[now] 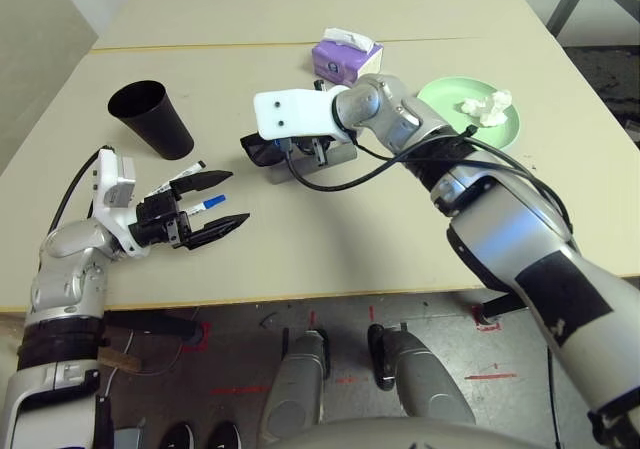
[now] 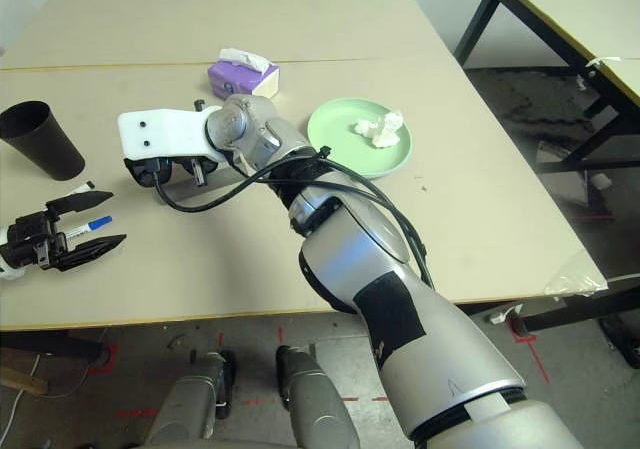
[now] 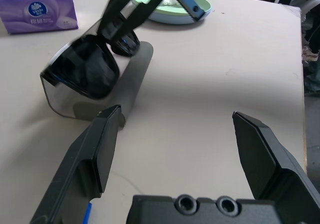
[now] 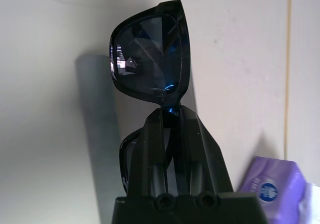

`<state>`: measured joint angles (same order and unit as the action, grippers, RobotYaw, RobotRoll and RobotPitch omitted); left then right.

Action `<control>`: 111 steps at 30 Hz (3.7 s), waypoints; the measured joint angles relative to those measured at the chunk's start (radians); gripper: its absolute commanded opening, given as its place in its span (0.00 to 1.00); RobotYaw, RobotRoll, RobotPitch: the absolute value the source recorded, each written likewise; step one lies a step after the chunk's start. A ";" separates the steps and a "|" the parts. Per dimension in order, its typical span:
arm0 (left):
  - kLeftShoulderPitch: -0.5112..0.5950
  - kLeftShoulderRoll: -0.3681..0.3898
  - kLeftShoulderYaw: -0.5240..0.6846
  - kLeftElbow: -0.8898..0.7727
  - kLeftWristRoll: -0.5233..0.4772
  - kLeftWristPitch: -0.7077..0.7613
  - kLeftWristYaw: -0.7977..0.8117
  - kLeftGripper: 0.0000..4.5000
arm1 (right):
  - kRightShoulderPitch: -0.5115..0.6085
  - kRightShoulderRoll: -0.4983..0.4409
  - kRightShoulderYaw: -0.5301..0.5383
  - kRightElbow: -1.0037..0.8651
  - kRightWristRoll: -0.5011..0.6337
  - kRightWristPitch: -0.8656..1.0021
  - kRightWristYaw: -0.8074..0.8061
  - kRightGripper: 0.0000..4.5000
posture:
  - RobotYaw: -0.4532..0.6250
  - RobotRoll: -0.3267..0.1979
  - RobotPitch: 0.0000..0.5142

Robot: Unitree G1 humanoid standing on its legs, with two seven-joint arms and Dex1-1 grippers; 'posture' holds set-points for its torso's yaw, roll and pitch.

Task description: Organize and tidy the items on the table.

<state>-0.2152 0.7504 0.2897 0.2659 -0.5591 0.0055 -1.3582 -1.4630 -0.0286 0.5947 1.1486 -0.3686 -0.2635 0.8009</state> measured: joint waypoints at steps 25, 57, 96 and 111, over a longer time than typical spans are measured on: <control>0.026 0.018 0.026 0.004 0.022 -0.006 0.086 1.00 | -0.002 0.009 -0.033 0.092 -0.068 -0.032 -0.082 0.03 | 0.51 0.62 0.43; 0.079 0.020 0.081 -0.032 0.007 0.008 0.114 1.00 | 0.069 -0.027 -0.048 0.089 -0.112 -0.058 -0.026 0.03 | 0.51 0.62 0.44; -0.136 -0.019 -0.001 0.236 0.080 -0.092 0.056 1.00 | -0.029 -0.276 -0.251 -0.312 0.080 0.367 0.515 0.99 | 0.40 0.62 0.40; -0.114 -0.006 0.009 0.217 0.076 -0.075 0.051 1.00 | 0.749 -0.579 -0.710 -1.236 0.534 0.920 0.465 0.99 | 0.36 0.62 0.43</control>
<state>-0.3296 0.7445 0.2986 0.4831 -0.4831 -0.0696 -1.3073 -0.7142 -0.6074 -0.1151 -0.0876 0.1652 0.6562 1.2662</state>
